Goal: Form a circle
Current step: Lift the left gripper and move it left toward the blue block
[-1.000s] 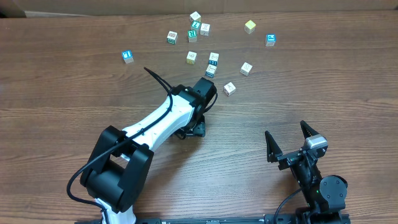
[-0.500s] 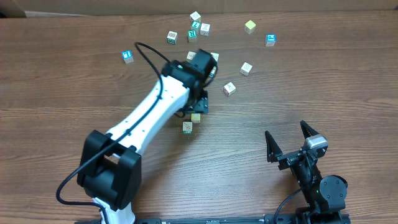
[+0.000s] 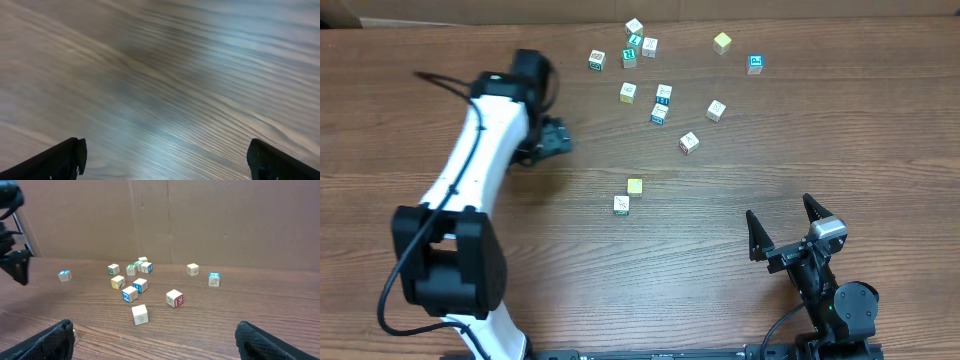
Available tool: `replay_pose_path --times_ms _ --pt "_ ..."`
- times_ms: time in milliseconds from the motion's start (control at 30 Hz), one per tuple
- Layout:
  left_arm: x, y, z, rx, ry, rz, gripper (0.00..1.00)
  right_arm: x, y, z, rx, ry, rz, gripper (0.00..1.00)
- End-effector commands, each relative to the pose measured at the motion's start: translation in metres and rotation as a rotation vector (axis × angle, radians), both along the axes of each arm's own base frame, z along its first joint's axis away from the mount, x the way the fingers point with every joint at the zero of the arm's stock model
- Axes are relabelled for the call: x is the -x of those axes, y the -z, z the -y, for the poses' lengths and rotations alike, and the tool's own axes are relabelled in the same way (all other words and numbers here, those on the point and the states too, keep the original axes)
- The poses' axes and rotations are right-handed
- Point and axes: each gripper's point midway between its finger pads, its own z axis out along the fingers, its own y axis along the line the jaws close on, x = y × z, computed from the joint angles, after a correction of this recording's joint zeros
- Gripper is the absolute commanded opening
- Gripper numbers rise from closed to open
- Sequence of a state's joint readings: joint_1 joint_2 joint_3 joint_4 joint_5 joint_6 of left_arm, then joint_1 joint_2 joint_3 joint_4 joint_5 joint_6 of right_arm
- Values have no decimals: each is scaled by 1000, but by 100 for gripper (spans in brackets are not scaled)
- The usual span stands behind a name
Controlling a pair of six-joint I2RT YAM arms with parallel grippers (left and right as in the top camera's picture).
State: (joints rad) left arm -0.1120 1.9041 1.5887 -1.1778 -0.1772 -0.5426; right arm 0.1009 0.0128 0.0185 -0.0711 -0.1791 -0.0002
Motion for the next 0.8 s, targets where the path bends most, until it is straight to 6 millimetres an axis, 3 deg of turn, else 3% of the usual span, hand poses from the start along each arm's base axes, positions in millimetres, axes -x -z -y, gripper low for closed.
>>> replay_pose_path --times_ms 0,167,300,767 --pt "-2 -11 -36 -21 -30 16 100 0 2 -1 1 -3 5 100" --pt "4 -11 -69 -19 -109 4 100 0 2 -1 1 -3 5 100" --pt "7 -11 -84 -19 -149 3 100 0 2 -1 1 -3 5 100" --pt "7 -11 -87 -19 -157 3 100 -1 1 2 1 18 9 100"
